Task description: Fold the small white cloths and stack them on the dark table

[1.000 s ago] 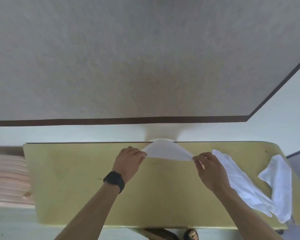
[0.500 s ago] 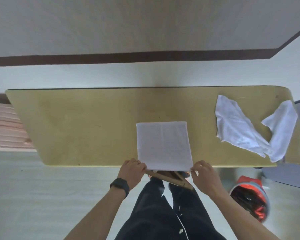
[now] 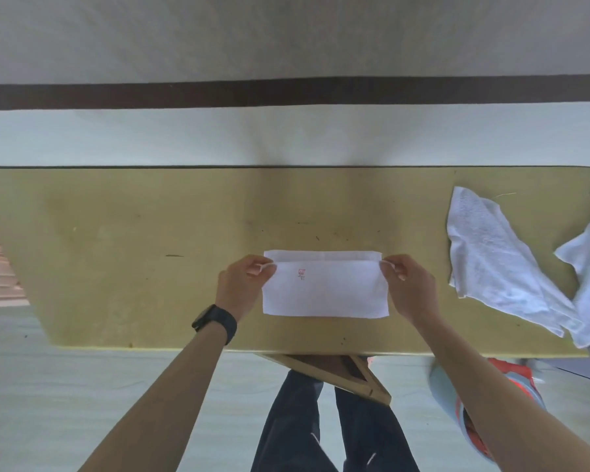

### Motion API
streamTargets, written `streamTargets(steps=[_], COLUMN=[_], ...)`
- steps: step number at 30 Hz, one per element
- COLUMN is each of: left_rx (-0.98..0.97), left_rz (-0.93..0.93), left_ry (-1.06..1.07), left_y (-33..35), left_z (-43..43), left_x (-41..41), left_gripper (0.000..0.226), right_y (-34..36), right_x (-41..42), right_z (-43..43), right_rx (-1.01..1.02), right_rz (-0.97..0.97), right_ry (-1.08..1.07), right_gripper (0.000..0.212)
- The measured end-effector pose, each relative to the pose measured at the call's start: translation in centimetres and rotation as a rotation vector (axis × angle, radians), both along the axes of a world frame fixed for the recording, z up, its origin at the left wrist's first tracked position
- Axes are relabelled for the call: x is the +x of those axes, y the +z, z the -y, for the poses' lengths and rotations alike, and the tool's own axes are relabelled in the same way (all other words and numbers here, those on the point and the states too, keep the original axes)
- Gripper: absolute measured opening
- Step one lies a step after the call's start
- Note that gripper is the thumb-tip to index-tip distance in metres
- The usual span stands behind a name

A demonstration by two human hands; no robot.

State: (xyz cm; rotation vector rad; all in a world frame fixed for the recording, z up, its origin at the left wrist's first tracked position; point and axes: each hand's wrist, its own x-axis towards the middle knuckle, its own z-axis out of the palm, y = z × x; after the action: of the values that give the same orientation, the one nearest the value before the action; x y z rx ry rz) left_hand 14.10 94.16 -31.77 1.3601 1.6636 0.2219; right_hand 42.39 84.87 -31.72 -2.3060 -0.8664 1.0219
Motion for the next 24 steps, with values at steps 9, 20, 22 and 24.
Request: streamTargets(steps=[9, 20, 22, 24], left_rx=[0.029, 0.060, 0.076, 0.106], left_rz=[0.036, -0.094, -0.148, -0.191], left_ry=[0.076, 0.012, -0.023, -0.059], left_y=[-4.1, -5.6, -5.4, -5.3], left_z=[-1.8, -3.2, -3.3, -3.2], left_x=[0.2, 0.0, 0.1, 0.2], left_gripper=[0.010, 0.010, 0.009, 0.008], right_y=[-3.5, -5.1, -5.0, -4.9], right_x=[-0.4, -0.8, -0.9, -1.0], right_z=[-1.6, -3.0, -3.2, -3.3], right_rx=[0.053, -0.044, -0.063, -0.076], right_rz=[0.097, 0.334, 0.347, 0.359], right_ry=[-0.029, 0.041, 0.045, 0.051], right_gripper=[0.018, 0.011, 0.011, 0.011])
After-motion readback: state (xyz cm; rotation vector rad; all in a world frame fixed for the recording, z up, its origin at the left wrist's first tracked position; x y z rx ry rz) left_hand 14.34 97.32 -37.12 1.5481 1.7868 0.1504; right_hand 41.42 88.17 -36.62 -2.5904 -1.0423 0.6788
